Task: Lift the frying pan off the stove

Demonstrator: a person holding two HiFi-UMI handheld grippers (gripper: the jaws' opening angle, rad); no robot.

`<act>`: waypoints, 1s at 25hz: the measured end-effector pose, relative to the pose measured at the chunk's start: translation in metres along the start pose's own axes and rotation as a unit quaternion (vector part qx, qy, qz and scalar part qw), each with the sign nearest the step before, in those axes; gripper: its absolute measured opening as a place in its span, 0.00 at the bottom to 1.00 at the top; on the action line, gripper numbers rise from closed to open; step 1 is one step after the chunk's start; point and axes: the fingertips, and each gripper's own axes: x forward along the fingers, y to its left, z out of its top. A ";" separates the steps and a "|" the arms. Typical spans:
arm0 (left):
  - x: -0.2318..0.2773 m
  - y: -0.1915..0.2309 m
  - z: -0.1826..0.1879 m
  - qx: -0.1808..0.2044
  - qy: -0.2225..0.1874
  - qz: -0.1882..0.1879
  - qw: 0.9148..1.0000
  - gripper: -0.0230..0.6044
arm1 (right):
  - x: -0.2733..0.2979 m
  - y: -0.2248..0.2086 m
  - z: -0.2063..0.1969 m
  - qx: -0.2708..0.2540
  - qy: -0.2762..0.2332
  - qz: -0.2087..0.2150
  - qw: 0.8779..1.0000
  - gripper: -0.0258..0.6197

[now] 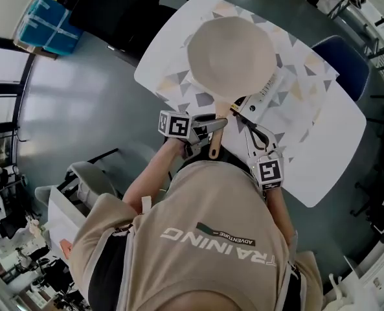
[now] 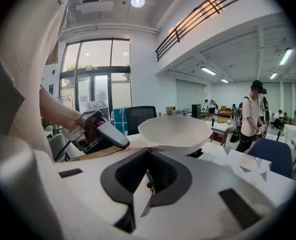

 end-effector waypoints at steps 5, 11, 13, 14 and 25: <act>0.022 0.005 0.001 -0.034 0.054 -0.040 0.997 0.39 | 0.001 0.003 -0.001 0.009 0.011 -0.020 1.000 0.05; 0.049 0.005 0.006 -0.067 0.096 -0.080 0.990 0.38 | 0.000 0.000 -0.005 0.032 0.014 -0.050 0.998 0.05; 0.054 0.004 0.005 -0.067 0.112 -0.090 0.987 0.39 | -0.002 0.000 -0.009 0.034 0.018 -0.056 0.998 0.05; 0.058 0.004 0.005 -0.071 0.117 -0.098 0.986 0.39 | -0.003 -0.001 -0.011 0.034 0.020 -0.058 0.998 0.05; 0.072 0.000 0.003 -0.112 0.083 -0.115 0.983 0.28 | -0.023 -0.011 -0.021 0.042 0.018 -0.072 0.996 0.05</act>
